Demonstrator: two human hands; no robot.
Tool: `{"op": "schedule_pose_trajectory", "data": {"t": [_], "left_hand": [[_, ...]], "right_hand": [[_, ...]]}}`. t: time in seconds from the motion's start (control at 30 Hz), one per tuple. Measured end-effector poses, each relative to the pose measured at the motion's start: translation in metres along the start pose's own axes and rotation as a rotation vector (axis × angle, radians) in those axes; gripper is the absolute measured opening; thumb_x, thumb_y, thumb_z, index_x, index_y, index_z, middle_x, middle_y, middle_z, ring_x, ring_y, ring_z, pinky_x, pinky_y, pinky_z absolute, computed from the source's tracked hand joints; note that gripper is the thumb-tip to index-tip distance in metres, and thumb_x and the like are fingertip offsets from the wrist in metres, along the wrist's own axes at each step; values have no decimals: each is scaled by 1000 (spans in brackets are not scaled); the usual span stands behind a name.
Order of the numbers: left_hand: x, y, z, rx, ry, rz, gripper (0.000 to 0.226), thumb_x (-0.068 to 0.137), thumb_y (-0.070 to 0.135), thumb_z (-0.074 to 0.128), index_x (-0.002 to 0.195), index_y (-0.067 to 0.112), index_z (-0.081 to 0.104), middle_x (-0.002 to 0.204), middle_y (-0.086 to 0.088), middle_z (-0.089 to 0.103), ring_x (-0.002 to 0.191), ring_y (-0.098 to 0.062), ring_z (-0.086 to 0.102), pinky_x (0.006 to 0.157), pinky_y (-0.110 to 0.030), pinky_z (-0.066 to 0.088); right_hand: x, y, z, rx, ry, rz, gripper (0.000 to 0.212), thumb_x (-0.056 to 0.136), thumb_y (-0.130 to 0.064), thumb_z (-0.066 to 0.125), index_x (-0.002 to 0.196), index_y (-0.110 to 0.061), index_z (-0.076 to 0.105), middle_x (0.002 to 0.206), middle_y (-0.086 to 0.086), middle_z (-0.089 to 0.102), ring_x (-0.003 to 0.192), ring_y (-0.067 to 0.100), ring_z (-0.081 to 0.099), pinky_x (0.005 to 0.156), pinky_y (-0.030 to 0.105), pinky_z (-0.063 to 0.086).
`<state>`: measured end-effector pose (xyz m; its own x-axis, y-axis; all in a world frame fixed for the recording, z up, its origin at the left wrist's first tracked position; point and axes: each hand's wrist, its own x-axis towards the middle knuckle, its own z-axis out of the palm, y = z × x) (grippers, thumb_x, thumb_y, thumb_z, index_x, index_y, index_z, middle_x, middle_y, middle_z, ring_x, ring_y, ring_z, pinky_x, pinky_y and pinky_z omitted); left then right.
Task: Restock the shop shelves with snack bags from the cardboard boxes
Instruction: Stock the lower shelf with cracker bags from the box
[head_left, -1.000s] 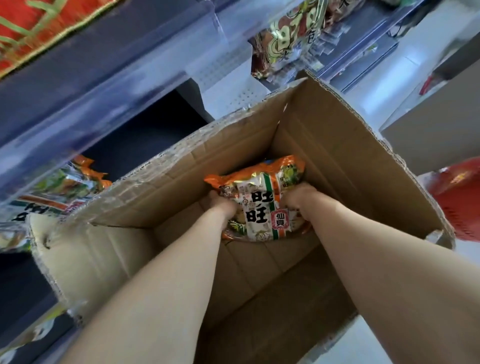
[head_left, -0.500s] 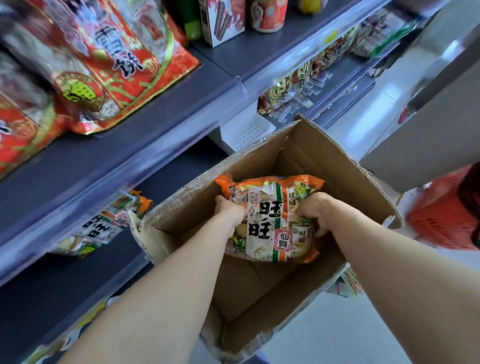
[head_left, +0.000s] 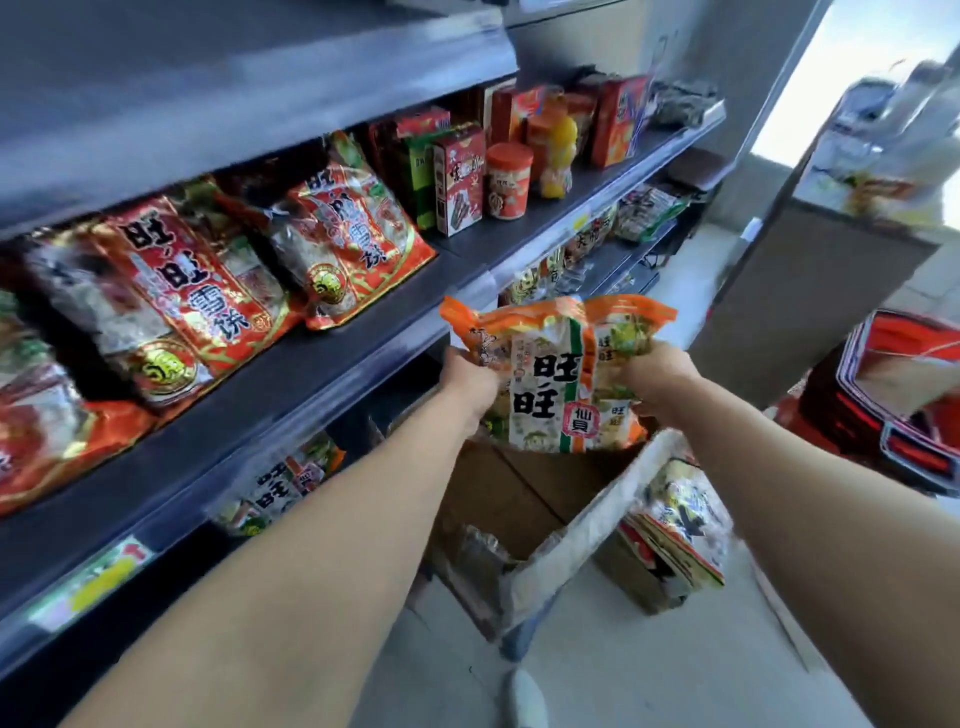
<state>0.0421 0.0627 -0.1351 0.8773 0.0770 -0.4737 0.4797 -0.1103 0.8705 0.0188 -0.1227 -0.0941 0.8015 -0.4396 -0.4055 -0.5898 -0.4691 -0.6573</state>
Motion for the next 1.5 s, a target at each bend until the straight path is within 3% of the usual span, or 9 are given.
{"op": "schedule_pose_trajectory", "data": {"t": [0.3,0.53,0.63,0.77,0.9,1.03,1.2,1.37,1.5], "left_hand": [[-84,21,-97,35,118,106,76,76,17,77,137,13,34,129,-10,55,113,-32,57,94,-50,50],[-135,-20,-175,78,182,-30,38,83,2,68,119,0,54,119,-17,61,105,-31,60,78,-39,50],[-151,-47,-200,92,246,-121,34,84,-1,65,117,-3,54,118,-20,61,104,-31,60,76,-35,47],[-162,-86,-227,29,294,-260,12,89,-1,59,99,1,53,77,-9,56,75,-23,56,75,-35,44],[-162,-128,-246,-39,382,-355,15,92,4,58,78,4,51,75,-6,52,63,-17,49,75,-35,46],[-147,-180,-255,-76,441,-442,16,87,-6,59,101,1,56,88,-11,55,73,-22,54,68,-33,49],[-121,-242,-249,-137,508,-455,31,84,-3,61,115,0,60,105,-15,62,85,-28,60,69,-36,51],[-84,-280,-240,-132,572,-346,10,85,2,59,82,11,61,83,-10,59,63,-24,52,50,-28,39],[-49,-291,-244,-137,637,-186,12,85,4,60,88,15,64,91,-8,65,82,-26,62,78,-39,55]], "right_hand": [[-109,-40,13,181,-89,-127,24,88,-4,59,111,-11,63,110,12,68,100,30,65,75,39,55],[-173,-46,65,170,-290,-202,19,91,0,55,103,-13,63,93,2,66,75,14,61,60,31,49],[-188,-46,98,101,-382,-215,21,90,-2,59,109,-10,64,105,8,67,96,24,63,69,36,52],[-198,-42,143,-70,-499,-210,26,89,-4,61,115,-8,59,116,12,63,107,28,59,70,39,52],[-192,-34,190,-169,-605,-190,40,91,-7,60,130,-6,52,128,11,57,116,28,53,73,39,52],[-175,-18,238,-268,-682,-211,43,93,-9,57,135,-4,47,126,8,53,110,27,54,73,38,53],[-148,17,289,-348,-636,-230,27,92,-8,53,119,-6,58,112,13,60,97,28,58,82,40,56],[-121,45,330,-272,-480,-312,28,93,-7,50,121,-6,56,100,7,56,92,26,56,73,31,45],[-106,45,360,-50,-367,-375,22,93,-5,48,114,-8,54,105,10,59,88,24,52,71,29,39]]}}
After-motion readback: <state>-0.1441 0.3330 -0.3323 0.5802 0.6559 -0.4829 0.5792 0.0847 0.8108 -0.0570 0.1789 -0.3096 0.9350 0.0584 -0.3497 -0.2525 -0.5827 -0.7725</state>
